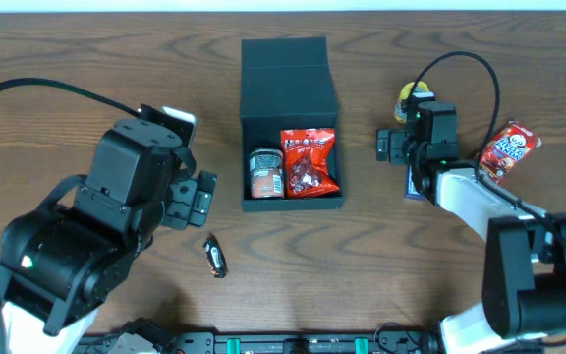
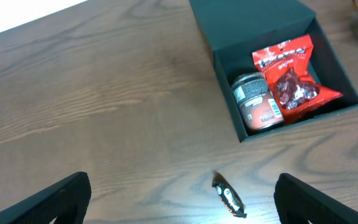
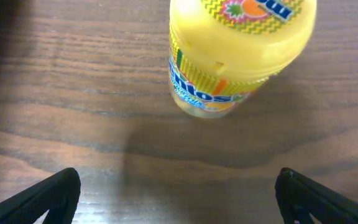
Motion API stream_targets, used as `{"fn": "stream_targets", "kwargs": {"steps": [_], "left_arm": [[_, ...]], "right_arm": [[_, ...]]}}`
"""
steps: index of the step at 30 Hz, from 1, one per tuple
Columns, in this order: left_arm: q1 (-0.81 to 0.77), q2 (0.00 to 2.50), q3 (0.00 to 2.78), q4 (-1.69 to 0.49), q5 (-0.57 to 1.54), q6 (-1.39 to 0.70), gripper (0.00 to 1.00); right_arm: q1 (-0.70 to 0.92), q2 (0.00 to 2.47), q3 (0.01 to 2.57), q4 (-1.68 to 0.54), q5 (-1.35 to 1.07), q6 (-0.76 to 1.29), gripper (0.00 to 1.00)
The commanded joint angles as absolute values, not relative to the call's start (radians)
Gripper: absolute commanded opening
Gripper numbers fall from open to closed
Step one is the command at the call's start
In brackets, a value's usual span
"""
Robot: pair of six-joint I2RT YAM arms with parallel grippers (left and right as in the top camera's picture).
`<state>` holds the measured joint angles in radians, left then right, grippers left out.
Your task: Pack container
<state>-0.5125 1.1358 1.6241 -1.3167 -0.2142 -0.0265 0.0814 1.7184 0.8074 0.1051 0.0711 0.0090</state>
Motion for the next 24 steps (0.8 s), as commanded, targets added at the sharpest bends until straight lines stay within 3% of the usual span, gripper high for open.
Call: {"fn": "stream_targets", "kwargs": {"steps": [1,24], "left_arm": [[-0.511,1.131,1.602,-1.312,-0.228,-0.033,0.95],[-0.511,1.178,1.571,-1.249,-0.211,-0.034,0.95]], "right_arm": [[0.054,1.758,0.806,0.154,0.104,-0.009,0.99],[0.012,1.866,0.824,0.419,0.078,-0.009,0.99]]}}
